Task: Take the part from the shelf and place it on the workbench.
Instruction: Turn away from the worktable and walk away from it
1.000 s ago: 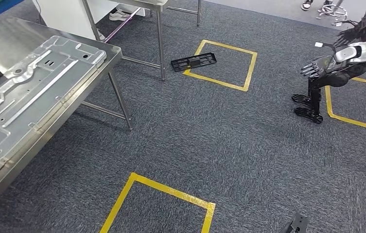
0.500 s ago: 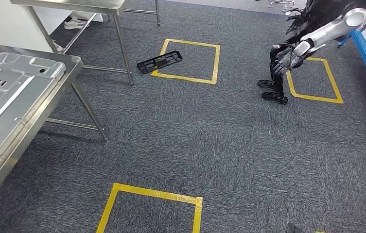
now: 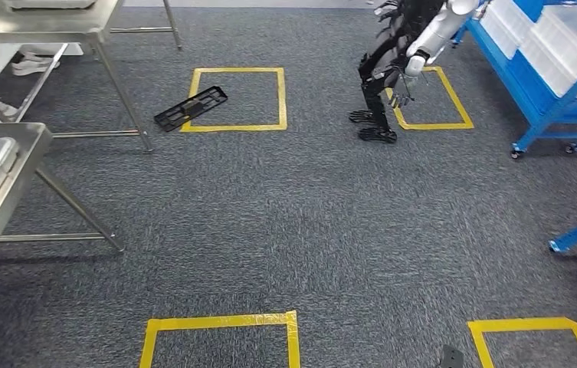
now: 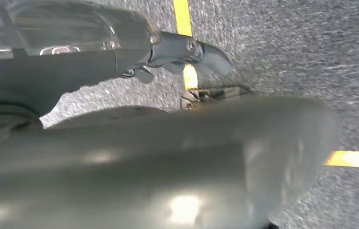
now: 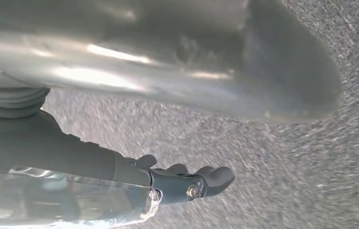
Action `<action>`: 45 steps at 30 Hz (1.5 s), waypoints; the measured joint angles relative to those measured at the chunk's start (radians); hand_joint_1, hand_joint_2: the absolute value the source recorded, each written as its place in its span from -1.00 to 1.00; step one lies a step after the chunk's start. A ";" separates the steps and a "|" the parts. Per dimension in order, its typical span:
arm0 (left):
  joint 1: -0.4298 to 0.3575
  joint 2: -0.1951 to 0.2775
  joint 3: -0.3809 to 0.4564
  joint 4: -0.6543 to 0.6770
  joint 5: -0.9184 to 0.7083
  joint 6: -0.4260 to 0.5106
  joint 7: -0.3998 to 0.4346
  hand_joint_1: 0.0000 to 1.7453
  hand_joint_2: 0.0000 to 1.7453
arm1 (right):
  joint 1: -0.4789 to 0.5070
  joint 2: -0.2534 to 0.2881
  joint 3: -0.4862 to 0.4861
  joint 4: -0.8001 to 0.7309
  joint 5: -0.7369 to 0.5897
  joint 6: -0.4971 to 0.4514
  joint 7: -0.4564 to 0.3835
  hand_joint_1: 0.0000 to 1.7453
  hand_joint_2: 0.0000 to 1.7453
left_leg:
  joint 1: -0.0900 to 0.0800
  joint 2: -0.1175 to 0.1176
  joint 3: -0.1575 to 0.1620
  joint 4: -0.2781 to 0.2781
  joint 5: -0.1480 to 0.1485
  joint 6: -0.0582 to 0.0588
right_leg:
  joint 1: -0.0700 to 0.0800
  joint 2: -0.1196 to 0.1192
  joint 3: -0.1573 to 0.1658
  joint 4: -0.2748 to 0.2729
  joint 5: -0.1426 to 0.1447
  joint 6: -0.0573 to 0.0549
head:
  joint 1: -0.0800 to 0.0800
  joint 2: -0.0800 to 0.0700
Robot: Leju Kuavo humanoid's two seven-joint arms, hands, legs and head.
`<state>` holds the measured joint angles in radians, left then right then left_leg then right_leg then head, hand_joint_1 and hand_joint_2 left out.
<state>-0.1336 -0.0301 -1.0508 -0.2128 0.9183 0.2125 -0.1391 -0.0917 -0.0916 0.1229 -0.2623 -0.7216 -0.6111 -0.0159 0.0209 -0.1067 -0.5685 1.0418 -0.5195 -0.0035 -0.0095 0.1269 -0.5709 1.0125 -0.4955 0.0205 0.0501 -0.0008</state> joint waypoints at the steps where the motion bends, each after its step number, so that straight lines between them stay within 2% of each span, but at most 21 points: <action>1: 0.000 0.001 0.000 0.000 -0.002 0.000 0.000 -1.00 -1.00 | 0.000 0.000 0.003 0.001 0.000 0.000 0.002 -1.00 -1.00 | -0.002 0.016 0.002 -0.002 0.000 0.006 | -0.004 0.015 -0.003 -0.002 0.002 0.006 | 0.001 0.000; 3: -0.001 0.003 0.000 0.000 -0.004 0.000 0.000 -1.00 -1.00 | 0.004 0.000 0.008 0.003 0.000 -0.001 0.004 -1.00 -1.00 | -0.003 0.047 0.010 -0.009 0.001 0.018 | -0.005 -0.007 -0.012 0.013 -0.007 0.015 | 0.006 0.000; 6: 0.001 0.005 0.000 0.000 -0.008 0.000 0.002 -1.00 -1.00 | -0.003 0.000 0.014 0.005 0.001 -0.001 0.005 -1.00 -1.00 | -0.008 0.105 0.022 -0.015 -0.005 0.030 | -0.001 -0.105 -0.093 0.167 -0.084 0.026 | 0.028 0.000; 8: 0.003 0.007 0.000 0.000 -0.012 0.000 0.003 -1.00 -1.00 | -0.005 0.002 0.018 0.005 0.001 0.000 0.005 -1.00 -1.00 | -0.013 0.144 0.026 -0.015 -0.013 0.032 | -0.002 -0.123 -0.152 0.277 -0.118 0.030 | 0.034 0.000; 9: 0.002 0.008 0.000 0.000 -0.013 0.000 0.003 -1.00 -1.00 | -0.002 0.003 0.020 0.005 0.001 0.000 0.005 -1.00 -1.00 | -0.015 0.158 0.029 -0.015 -0.016 0.033 | -0.002 -0.125 -0.155 0.281 -0.107 0.028 | 0.036 0.000; 12: -0.002 0.007 0.000 0.000 -0.016 0.000 0.004 -1.00 -1.00 | 0.006 0.001 0.025 0.008 0.000 0.000 0.005 -1.00 -1.00 | -0.021 0.193 0.043 -0.016 -0.028 0.030 | 0.010 -0.160 -0.068 0.112 -0.011 0.006 | 0.044 0.000; 15: -0.007 0.004 0.000 0.000 -0.019 0.000 0.004 -1.00 -1.00 | 0.003 -0.004 0.029 0.010 -0.002 -0.001 0.009 -1.00 -1.00 | -0.024 0.218 0.051 -0.020 -0.035 0.019 | 0.029 -0.199 -0.017 0.008 0.009 -0.023 | 0.044 0.000; 17: -0.009 0.002 0.000 0.000 -0.019 0.000 0.004 -1.00 -1.00 | 0.005 -0.008 0.031 0.011 -0.004 -0.003 0.014 -1.00 -1.00 | -0.022 0.224 0.059 -0.024 -0.041 0.010 | 0.029 -0.180 -0.012 -0.005 0.013 -0.033 | 0.047 0.000; 19: -0.010 0.000 0.000 -0.001 -0.021 0.000 0.004 -1.00 -1.00 | 0.006 -0.010 0.035 0.013 -0.007 -0.005 0.016 -1.00 -1.00 | -0.020 0.168 0.054 0.007 -0.065 0.002 | 0.023 -0.161 0.003 -0.025 0.020 -0.042 | 0.044 0.000; 21: -0.008 0.000 0.000 -0.001 -0.021 0.000 0.005 -1.00 -1.00 | 0.000 -0.010 0.038 0.014 -0.008 -0.006 0.017 -1.00 -1.00 | -0.019 0.104 0.000 0.117 -0.118 -0.004 | 0.019 -0.139 0.011 -0.035 0.024 -0.048 | 0.032 0.000; 23: -0.004 0.001 -0.001 -0.001 -0.021 0.000 0.007 -1.00 -1.00 | -0.003 -0.009 0.042 0.015 -0.009 -0.007 0.018 -1.00 -1.00 | -0.017 0.096 -0.072 0.234 -0.152 -0.009 | 0.018 -0.110 0.013 -0.033 0.021 -0.050 | 0.020 0.000; 24: -0.002 0.001 -0.001 -0.001 -0.021 0.000 0.008 -1.00 -1.00 | -0.002 -0.009 0.044 0.015 -0.010 -0.007 0.019 -1.00 -1.00 | -0.015 0.098 -0.091 0.250 -0.141 -0.011 | 0.018 -0.095 0.014 -0.031 0.019 -0.049 | 0.016 0.000; 26: 0.000 0.002 -0.001 -0.001 -0.021 -0.001 0.009 -1.00 -1.00 | 0.001 -0.009 0.046 0.016 -0.012 -0.009 0.022 -1.00 -1.00 | -0.010 0.091 -0.075 0.175 -0.065 -0.016 | 0.013 -0.066 0.018 -0.021 0.010 -0.043 | 0.011 0.000; 28: 0.000 0.002 -0.001 -0.001 -0.021 -0.001 0.009 -1.00 -1.00 | 0.000 -0.009 0.047 0.017 -0.013 -0.011 0.023 -1.00 -1.00 | 0.002 0.033 -0.030 0.057 -0.004 -0.021 | 0.008 -0.039 0.014 -0.004 -0.003 -0.030 | 0.004 0.000; 30: 0.002 0.002 -0.001 -0.001 -0.021 -0.001 0.009 -1.00 -1.00 | -0.003 -0.010 0.051 0.018 -0.015 -0.014 0.024 -1.00 -1.00 | 0.007 -0.007 -0.009 0.008 0.002 -0.018 | 0.003 -0.012 0.005 0.006 -0.009 -0.016 | -0.001 0.000; 36: 0.006 0.002 -0.001 -0.001 -0.021 -0.002 0.009 -1.00 -1.00 | -0.001 -0.009 0.054 0.018 -0.020 -0.017 0.025 -1.00 -1.00 | 0.001 0.025 -0.003 0.004 0.000 -0.002 | -0.004 0.025 -0.003 0.001 -0.005 -0.001 | -0.001 0.000; 38: 0.006 0.001 -0.001 -0.001 -0.021 -0.002 0.008 -1.00 -1.00 | -0.001 -0.010 0.057 0.019 -0.021 -0.020 0.025 -1.00 -1.00 | 0.002 0.052 0.005 -0.003 -0.001 0.007 | 0.000 -0.028 -0.022 0.044 -0.030 0.005 | 0.010 0.000; 40: 0.006 0.001 -0.001 -0.001 -0.021 -0.003 0.007 -1.00 -1.00 | -0.002 -0.008 0.063 0.020 -0.022 -0.022 0.027 -1.00 -1.00 | -0.003 0.121 0.016 -0.009 -0.010 0.019 | 0.001 -0.104 -0.098 0.191 -0.084 0.013 | 0.027 0.000; 41: 0.007 0.001 -0.001 -0.001 -0.021 -0.003 0.007 -1.00 -1.00 | -0.002 -0.007 0.066 0.021 -0.022 -0.022 0.028 -1.00 -1.00 | -0.006 0.150 0.021 -0.009 -0.016 0.020 | 0.001 -0.120 -0.121 0.232 -0.088 0.014 | 0.033 0.000; 42: 0.006 0.001 -0.001 0.000 -0.021 -0.003 0.007 -1.00 -1.00 | 0.001 -0.005 0.068 0.021 -0.022 -0.022 0.028 -1.00 -1.00 | -0.008 0.175 0.027 -0.009 -0.022 0.019 | 0.001 -0.130 -0.121 0.224 -0.069 0.012 | 0.036 0.000; 45: 0.003 -0.001 -0.001 -0.001 -0.021 -0.003 0.006 -1.00 -1.00 | 0.003 -0.005 0.071 0.023 -0.022 -0.022 0.029 -1.00 -1.00 | -0.011 0.204 0.041 -0.010 -0.034 0.009 | 0.015 -0.188 -0.027 0.039 0.004 -0.006 | 0.043 0.000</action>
<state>-0.1305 -0.0311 -1.0517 -0.2134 0.8972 0.2098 -0.1329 -0.0884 -0.0971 0.1935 -0.2392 -0.7438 -0.6335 0.0126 0.0095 0.0974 -0.5271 1.0322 -0.5537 0.0055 0.0057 -0.0609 -0.5983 1.0513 -0.4913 0.0145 0.0930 -0.0008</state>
